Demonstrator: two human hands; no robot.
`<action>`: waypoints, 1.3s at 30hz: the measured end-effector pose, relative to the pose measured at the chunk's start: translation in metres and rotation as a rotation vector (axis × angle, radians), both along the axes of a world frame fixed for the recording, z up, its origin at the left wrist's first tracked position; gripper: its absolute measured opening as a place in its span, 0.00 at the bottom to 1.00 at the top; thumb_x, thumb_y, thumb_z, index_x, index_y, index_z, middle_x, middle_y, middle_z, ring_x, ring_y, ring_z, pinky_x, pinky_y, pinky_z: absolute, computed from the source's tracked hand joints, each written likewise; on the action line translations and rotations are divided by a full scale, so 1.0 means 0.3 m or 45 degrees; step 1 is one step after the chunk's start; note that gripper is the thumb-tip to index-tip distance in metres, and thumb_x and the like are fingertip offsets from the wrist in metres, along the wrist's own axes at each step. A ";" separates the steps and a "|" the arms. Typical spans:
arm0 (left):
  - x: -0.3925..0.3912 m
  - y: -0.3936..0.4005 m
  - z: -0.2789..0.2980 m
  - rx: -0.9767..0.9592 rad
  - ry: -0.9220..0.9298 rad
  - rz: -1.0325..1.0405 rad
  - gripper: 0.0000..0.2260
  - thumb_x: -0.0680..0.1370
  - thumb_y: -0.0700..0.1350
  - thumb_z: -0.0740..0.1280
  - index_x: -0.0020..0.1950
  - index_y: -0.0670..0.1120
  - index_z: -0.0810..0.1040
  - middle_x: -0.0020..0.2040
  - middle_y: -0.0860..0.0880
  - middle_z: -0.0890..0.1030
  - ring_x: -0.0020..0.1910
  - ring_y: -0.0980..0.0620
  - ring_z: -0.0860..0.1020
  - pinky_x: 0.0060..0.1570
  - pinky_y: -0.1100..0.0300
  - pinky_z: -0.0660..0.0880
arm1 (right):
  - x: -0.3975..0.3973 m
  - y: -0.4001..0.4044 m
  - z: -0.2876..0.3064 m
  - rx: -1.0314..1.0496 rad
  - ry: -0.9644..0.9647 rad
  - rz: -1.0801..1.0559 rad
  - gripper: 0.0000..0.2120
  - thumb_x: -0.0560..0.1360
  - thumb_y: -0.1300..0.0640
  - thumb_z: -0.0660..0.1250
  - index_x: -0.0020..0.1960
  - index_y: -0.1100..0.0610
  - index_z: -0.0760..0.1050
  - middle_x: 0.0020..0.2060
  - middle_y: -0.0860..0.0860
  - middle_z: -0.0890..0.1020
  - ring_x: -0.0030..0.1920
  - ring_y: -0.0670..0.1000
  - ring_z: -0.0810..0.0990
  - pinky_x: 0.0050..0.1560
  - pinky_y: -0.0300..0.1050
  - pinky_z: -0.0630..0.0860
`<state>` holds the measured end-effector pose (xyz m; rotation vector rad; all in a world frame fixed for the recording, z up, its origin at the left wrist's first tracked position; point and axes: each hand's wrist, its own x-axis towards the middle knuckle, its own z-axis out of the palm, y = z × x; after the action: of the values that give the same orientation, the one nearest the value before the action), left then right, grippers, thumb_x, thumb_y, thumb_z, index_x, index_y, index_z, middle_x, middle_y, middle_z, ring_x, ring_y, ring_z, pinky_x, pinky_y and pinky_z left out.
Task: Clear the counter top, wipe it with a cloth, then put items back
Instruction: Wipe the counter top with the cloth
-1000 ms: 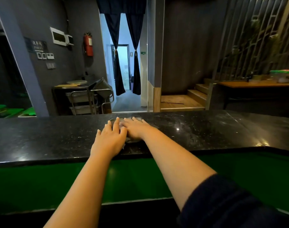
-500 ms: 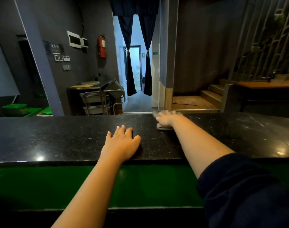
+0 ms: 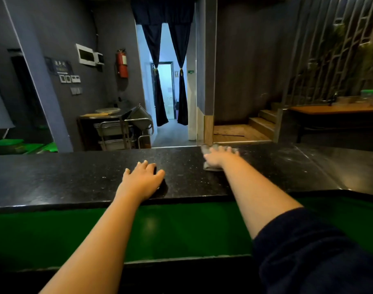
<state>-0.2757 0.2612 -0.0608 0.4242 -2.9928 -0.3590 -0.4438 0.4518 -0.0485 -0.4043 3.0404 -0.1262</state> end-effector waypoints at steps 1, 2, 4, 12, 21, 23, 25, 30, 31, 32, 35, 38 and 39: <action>0.003 0.005 0.005 -0.014 -0.011 -0.007 0.24 0.82 0.53 0.47 0.77 0.49 0.57 0.79 0.46 0.52 0.78 0.46 0.49 0.74 0.40 0.46 | 0.072 -0.035 0.004 0.012 0.010 0.150 0.32 0.77 0.41 0.55 0.77 0.47 0.49 0.77 0.57 0.53 0.75 0.66 0.52 0.70 0.71 0.50; 0.005 0.007 0.009 -0.048 -0.017 -0.020 0.23 0.82 0.50 0.46 0.77 0.48 0.58 0.79 0.45 0.52 0.78 0.45 0.49 0.73 0.39 0.47 | 0.145 -0.073 0.005 0.015 0.021 0.286 0.30 0.78 0.42 0.53 0.77 0.46 0.49 0.77 0.56 0.53 0.75 0.65 0.52 0.70 0.71 0.51; 0.017 0.017 0.016 -0.110 -0.032 -0.016 0.21 0.83 0.47 0.46 0.76 0.47 0.60 0.78 0.44 0.54 0.77 0.43 0.51 0.72 0.37 0.50 | 0.270 -0.113 -0.001 0.012 -0.005 0.499 0.27 0.80 0.44 0.49 0.77 0.46 0.50 0.78 0.54 0.51 0.77 0.61 0.50 0.73 0.67 0.49; -0.002 0.303 0.041 0.078 -0.009 -0.144 0.26 0.78 0.56 0.50 0.72 0.47 0.68 0.74 0.44 0.65 0.73 0.43 0.63 0.73 0.42 0.54 | 0.311 0.355 0.019 -0.072 -0.056 0.297 0.23 0.83 0.47 0.43 0.78 0.43 0.49 0.79 0.49 0.49 0.78 0.56 0.47 0.74 0.59 0.46; -0.147 0.441 0.025 0.203 0.069 -0.218 0.21 0.82 0.44 0.49 0.73 0.44 0.67 0.75 0.44 0.64 0.74 0.45 0.62 0.74 0.43 0.53 | 0.339 0.372 -0.011 -0.070 -0.014 0.390 0.24 0.83 0.44 0.45 0.78 0.42 0.49 0.79 0.46 0.47 0.78 0.53 0.45 0.74 0.59 0.43; -0.173 0.429 0.005 0.109 0.047 -0.188 0.22 0.82 0.45 0.48 0.76 0.45 0.62 0.77 0.46 0.59 0.76 0.47 0.57 0.74 0.42 0.49 | 0.281 0.399 0.002 -0.076 -0.060 0.499 0.23 0.83 0.45 0.45 0.77 0.40 0.50 0.79 0.45 0.48 0.78 0.51 0.45 0.74 0.59 0.42; -0.188 0.425 -0.018 0.021 0.019 -0.185 0.23 0.82 0.47 0.47 0.78 0.47 0.56 0.79 0.48 0.53 0.77 0.49 0.52 0.73 0.43 0.47 | 0.182 0.443 0.009 -0.080 -0.076 0.413 0.23 0.83 0.45 0.44 0.77 0.40 0.50 0.79 0.46 0.48 0.78 0.53 0.45 0.74 0.61 0.43; -0.203 0.437 -0.024 -0.053 -0.027 -0.180 0.24 0.82 0.52 0.45 0.79 0.51 0.51 0.79 0.52 0.48 0.78 0.52 0.47 0.74 0.43 0.43 | -0.028 0.359 0.008 -0.025 -0.041 0.185 0.26 0.82 0.44 0.48 0.78 0.44 0.49 0.79 0.51 0.48 0.78 0.59 0.45 0.73 0.67 0.43; -0.205 0.437 -0.023 -0.066 -0.038 -0.185 0.24 0.82 0.52 0.46 0.79 0.51 0.51 0.79 0.52 0.48 0.78 0.53 0.46 0.74 0.43 0.43 | -0.047 0.304 0.010 -0.008 -0.044 0.263 0.26 0.82 0.44 0.48 0.78 0.44 0.49 0.79 0.51 0.48 0.78 0.60 0.46 0.72 0.67 0.43; -0.205 0.437 -0.021 -0.078 -0.046 -0.188 0.24 0.82 0.52 0.45 0.79 0.51 0.50 0.79 0.52 0.48 0.78 0.53 0.46 0.74 0.43 0.43 | -0.060 0.253 0.014 0.005 -0.064 0.343 0.26 0.82 0.44 0.48 0.78 0.45 0.49 0.79 0.50 0.48 0.78 0.60 0.46 0.72 0.68 0.43; -0.199 0.432 -0.022 -0.095 -0.055 -0.200 0.24 0.83 0.52 0.45 0.79 0.51 0.49 0.79 0.52 0.47 0.78 0.53 0.45 0.74 0.43 0.43 | -0.115 0.188 0.035 0.055 -0.095 0.490 0.25 0.82 0.43 0.44 0.79 0.44 0.48 0.79 0.50 0.48 0.78 0.58 0.46 0.71 0.69 0.43; -0.195 0.428 -0.020 -0.108 -0.054 -0.216 0.24 0.83 0.51 0.45 0.79 0.51 0.48 0.79 0.52 0.46 0.78 0.53 0.45 0.74 0.43 0.43 | -0.192 0.264 0.053 0.079 -0.065 0.380 0.24 0.83 0.45 0.47 0.78 0.45 0.48 0.79 0.51 0.50 0.77 0.60 0.48 0.72 0.66 0.46; -0.192 0.427 -0.021 -0.096 -0.050 -0.218 0.24 0.83 0.52 0.45 0.79 0.52 0.48 0.79 0.52 0.46 0.78 0.53 0.45 0.75 0.43 0.43 | -0.235 0.305 0.049 0.082 -0.075 0.313 0.25 0.83 0.45 0.47 0.78 0.46 0.49 0.78 0.51 0.51 0.77 0.60 0.49 0.73 0.65 0.47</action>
<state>-0.3333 0.3894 -0.0670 0.1706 -3.0779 -0.2531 -0.5143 0.5433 -0.0339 -0.7486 2.8984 -0.0250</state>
